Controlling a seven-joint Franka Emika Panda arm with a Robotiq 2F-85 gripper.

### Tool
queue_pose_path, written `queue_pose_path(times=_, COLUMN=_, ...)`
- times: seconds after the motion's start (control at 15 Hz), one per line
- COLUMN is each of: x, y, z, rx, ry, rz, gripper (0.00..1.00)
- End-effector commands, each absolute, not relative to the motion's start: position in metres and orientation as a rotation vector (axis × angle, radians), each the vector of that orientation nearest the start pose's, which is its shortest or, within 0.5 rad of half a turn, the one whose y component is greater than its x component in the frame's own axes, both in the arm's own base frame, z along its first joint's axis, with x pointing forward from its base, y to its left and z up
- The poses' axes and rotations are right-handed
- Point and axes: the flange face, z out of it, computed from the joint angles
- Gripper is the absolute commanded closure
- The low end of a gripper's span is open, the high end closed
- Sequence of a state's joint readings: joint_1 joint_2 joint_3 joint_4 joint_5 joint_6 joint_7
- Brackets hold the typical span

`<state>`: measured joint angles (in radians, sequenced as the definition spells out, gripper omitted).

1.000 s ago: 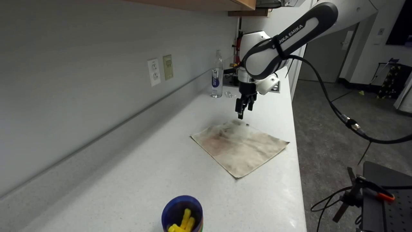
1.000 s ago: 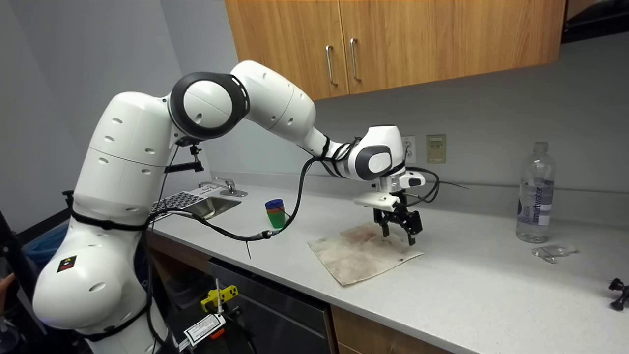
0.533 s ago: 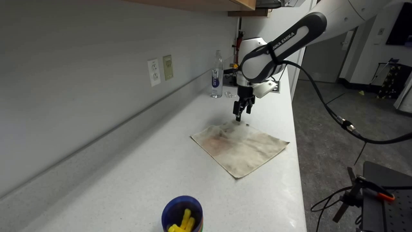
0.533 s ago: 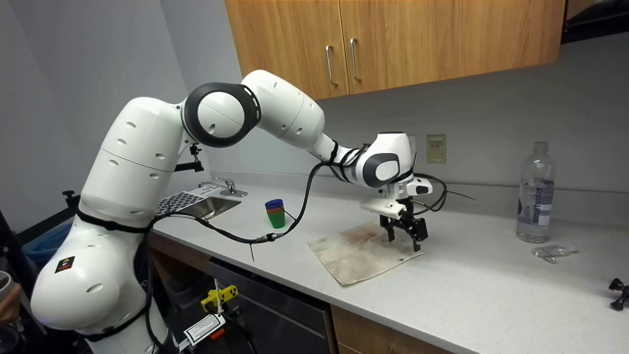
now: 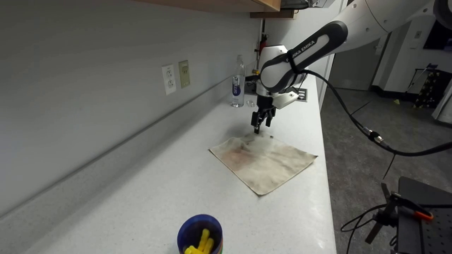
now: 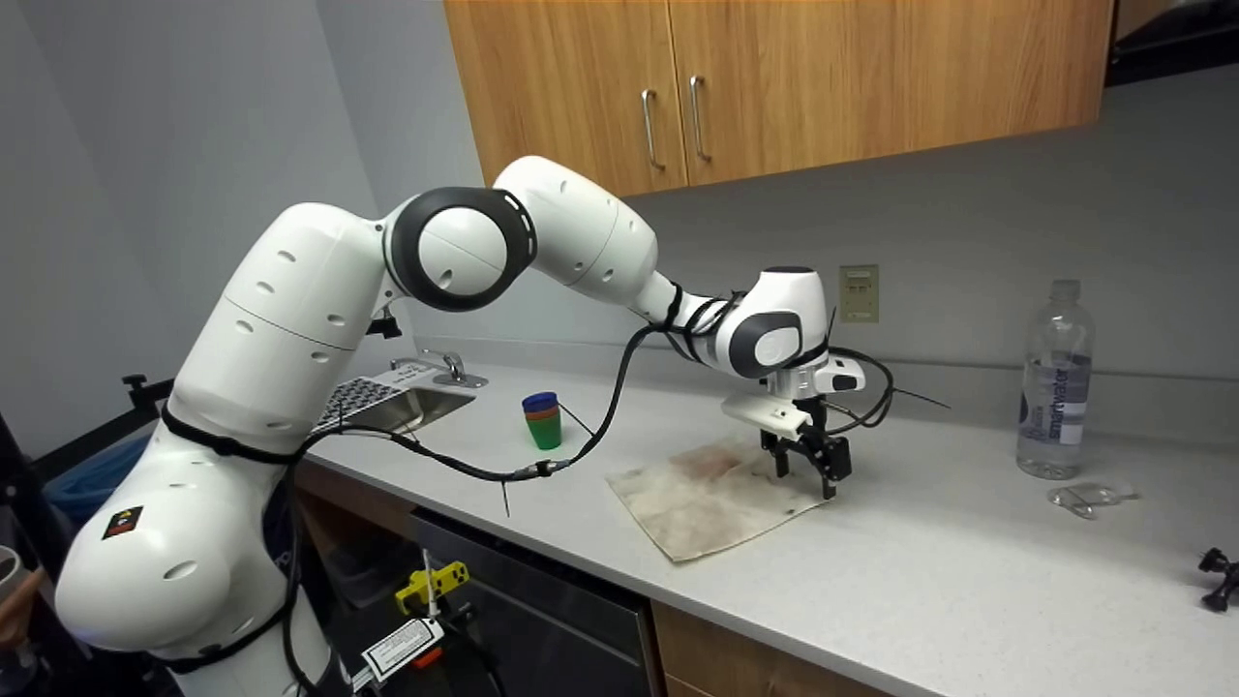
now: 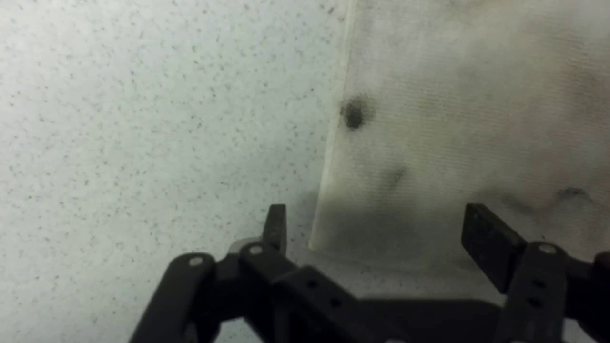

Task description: Fold the white cloth on the table

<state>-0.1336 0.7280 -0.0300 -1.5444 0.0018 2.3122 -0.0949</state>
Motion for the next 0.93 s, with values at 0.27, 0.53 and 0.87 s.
queue_pose_path(times=0.27, x=0.708, y=-0.116, z=0.21, rx=-3.136, ry=0.098, rz=-0.015, gripper=0.11)
queue_pose_path(times=0.53, x=0.709, y=-0.117, z=0.207, rx=-3.133, ry=0.103, rz=-0.01, gripper=0.31)
queue_pose_path(times=0.87, x=0.712, y=-0.117, z=0.21, rx=-3.138, ry=0.099, rz=-0.018, gripper=0.69)
